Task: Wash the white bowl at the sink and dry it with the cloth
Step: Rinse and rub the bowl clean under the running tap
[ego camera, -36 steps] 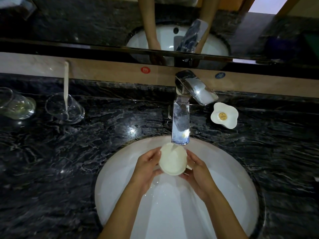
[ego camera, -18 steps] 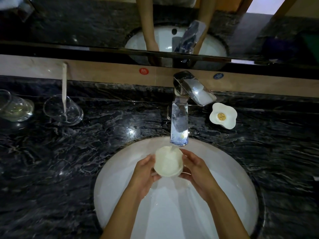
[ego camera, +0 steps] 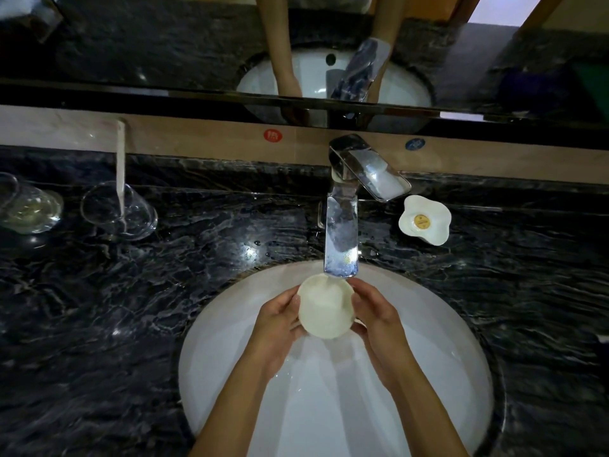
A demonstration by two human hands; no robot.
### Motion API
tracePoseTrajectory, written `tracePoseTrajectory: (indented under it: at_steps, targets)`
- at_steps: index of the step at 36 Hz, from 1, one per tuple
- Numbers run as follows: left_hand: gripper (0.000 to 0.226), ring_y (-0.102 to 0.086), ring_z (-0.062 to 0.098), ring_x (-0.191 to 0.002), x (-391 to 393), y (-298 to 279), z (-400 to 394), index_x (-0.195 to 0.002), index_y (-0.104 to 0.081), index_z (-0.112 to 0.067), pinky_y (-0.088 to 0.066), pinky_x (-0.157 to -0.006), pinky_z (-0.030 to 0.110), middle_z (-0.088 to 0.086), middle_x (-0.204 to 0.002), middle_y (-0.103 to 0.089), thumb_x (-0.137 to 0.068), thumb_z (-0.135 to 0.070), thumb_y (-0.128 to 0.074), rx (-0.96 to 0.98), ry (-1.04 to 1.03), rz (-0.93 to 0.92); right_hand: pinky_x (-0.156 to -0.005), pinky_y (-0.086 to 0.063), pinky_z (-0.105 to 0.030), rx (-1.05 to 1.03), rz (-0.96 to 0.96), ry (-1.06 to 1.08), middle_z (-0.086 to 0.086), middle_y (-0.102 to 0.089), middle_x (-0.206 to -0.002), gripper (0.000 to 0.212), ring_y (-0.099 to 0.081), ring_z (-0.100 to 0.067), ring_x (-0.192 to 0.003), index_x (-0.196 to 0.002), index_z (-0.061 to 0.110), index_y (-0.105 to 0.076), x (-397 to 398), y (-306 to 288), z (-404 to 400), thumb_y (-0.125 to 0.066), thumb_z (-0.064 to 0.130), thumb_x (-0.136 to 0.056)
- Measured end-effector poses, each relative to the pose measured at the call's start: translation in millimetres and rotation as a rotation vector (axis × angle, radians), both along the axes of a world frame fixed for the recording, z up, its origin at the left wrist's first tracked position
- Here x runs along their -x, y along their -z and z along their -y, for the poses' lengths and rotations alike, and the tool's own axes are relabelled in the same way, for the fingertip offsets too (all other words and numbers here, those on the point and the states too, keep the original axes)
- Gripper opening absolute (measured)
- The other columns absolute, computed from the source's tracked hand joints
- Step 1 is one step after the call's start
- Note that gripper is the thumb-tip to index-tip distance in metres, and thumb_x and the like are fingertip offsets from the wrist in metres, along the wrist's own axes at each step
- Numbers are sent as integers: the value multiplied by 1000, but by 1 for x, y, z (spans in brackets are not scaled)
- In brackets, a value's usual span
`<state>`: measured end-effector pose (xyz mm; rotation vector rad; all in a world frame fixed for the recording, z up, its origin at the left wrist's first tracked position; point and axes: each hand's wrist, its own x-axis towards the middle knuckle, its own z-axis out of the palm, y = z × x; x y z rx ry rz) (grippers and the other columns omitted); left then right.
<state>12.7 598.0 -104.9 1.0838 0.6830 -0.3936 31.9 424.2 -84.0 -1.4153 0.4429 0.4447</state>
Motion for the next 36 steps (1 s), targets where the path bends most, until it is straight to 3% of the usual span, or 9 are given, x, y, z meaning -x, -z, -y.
tracePoseTrajectory:
  at_steps: [4, 8, 13, 20, 22, 25, 30, 33, 36]
  targets:
    - [28, -74, 26, -99, -1, 6, 0, -122, -68, -8, -62, -74, 36, 12, -115, -76, -107, -19, -46, 46, -18, -88, -70, -60, -27, 56, -61, -30, 8, -75, -108, 23, -72, -10, -92, -117, 31, -70, -6, -3, -1, -53, 23, -104]
    - [27, -73, 8, -72, -2, 3, -2, -124, -68, -15, -58, -80, 39, -3, -88, -78, -106, -22, -49, 46, 16, -26, -70, -58, -31, 40, -183, -36, -1, -72, -112, 28, -69, -21, -98, -116, 24, -68, -8, 1, -1, -42, 17, -108]
    - [24, -70, 29, -108, -4, 1, -4, -117, -73, -21, -60, -74, 34, 9, -119, -73, -103, -15, -55, -76, 38, 21, -71, -60, -33, -110, -212, 51, -9, -71, -117, 28, -69, -27, -98, -123, 15, -65, 0, 8, -2, -45, 7, -105]
    - [26, -72, 29, -106, 2, 11, -5, -121, -69, -13, -62, -77, 36, 11, -119, -75, -106, -13, -48, 84, -22, -30, -84, -60, -31, -45, -90, -11, 5, -74, -119, 29, -70, -15, -109, -127, 22, -68, 1, 6, 3, -61, 17, -100]
    - [20, -70, 33, -104, 4, 15, -7, -115, -64, -1, -62, -78, 42, 18, -120, -71, -105, -6, -47, 188, -41, -94, -86, -61, -34, -8, -96, -31, 2, -74, -120, 30, -69, -18, -111, -128, 21, -68, -1, 3, 4, -61, 18, -99]
    - [14, -74, 32, -95, 7, 15, -7, -107, -62, 1, -63, -74, 43, 20, -113, -70, -103, 1, -48, 285, -35, -147, -86, -59, -39, 46, -132, -55, -3, -74, -119, 25, -69, -23, -110, -124, 19, -70, -4, 2, 6, -57, 20, -102]
    - [17, -76, 26, -78, 9, 13, -9, -117, -58, -1, -63, -73, 45, 18, -107, -69, -100, -1, -55, 253, -19, -133, -89, -59, -41, 52, -193, -68, -8, -73, -120, 26, -68, -27, -112, -119, 17, -72, -4, 7, 9, -49, 17, -106]
    - [20, -74, 32, -95, 9, 12, -9, -120, -60, -5, -61, -83, 47, 19, -114, -69, -101, -1, -54, 129, 37, -100, -88, -60, -39, 51, -187, -92, -3, -75, -117, 27, -68, -26, -113, -117, 23, -73, -1, 7, 10, -49, 18, -106]
    - [22, -71, 34, -106, 8, 8, -7, -121, -62, -7, -61, -81, 43, 17, -118, -70, -103, -1, -50, 105, 46, -70, -92, -58, -38, 93, -157, -133, 1, -75, -117, 26, -67, -23, -113, -118, 25, -73, -3, -1, 12, -50, 23, -105]
